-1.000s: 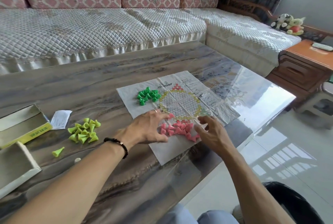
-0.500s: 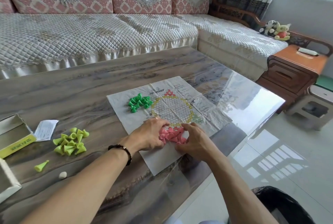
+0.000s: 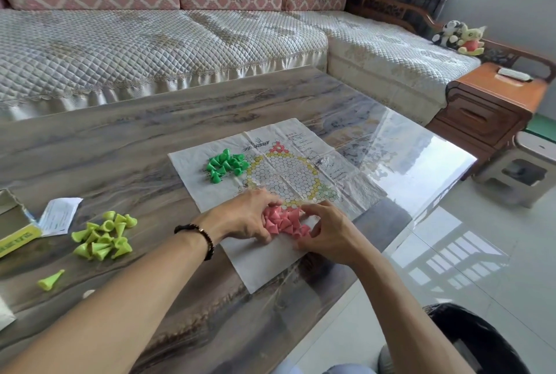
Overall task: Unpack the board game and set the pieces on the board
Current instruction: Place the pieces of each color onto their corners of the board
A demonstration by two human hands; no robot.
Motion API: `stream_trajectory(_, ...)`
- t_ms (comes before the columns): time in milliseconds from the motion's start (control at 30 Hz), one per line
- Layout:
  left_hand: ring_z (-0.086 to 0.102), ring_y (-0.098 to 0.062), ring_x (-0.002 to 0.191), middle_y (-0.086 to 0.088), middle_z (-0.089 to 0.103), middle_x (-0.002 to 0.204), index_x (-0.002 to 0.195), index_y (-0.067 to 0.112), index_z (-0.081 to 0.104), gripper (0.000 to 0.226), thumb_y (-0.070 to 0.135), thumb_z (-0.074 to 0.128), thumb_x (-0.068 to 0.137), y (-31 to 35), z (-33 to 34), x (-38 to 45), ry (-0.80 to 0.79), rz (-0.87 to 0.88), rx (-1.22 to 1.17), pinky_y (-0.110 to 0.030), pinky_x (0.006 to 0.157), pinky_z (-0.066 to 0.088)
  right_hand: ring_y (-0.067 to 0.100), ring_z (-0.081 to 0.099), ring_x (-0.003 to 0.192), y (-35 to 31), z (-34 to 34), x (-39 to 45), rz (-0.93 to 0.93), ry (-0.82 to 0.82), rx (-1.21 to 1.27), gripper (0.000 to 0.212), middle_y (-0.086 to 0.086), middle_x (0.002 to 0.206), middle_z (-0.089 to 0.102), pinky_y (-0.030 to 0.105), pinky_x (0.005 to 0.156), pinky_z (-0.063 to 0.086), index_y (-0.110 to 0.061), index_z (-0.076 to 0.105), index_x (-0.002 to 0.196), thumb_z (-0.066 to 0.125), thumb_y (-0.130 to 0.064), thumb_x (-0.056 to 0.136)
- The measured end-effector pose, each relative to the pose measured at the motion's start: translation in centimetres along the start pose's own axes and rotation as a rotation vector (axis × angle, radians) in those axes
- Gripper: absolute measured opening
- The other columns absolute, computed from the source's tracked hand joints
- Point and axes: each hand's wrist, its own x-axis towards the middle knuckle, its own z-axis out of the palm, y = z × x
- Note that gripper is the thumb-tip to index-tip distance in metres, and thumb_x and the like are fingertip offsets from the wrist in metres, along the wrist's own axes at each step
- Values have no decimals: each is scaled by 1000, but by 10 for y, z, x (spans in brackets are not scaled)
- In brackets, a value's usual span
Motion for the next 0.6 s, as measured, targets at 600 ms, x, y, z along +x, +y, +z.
stream_trajectory(600, 56, -19, 115, -2, 48, 140, 140, 16, 50, 57, 34, 66, 89, -36, 5, -103, 491, 39, 178, -30, 92, 45, 21, 51, 112, -67, 34, -25, -142, 277, -122, 48, 0, 127, 51, 40, 93, 46, -19, 55, 126, 63, -41, 84)
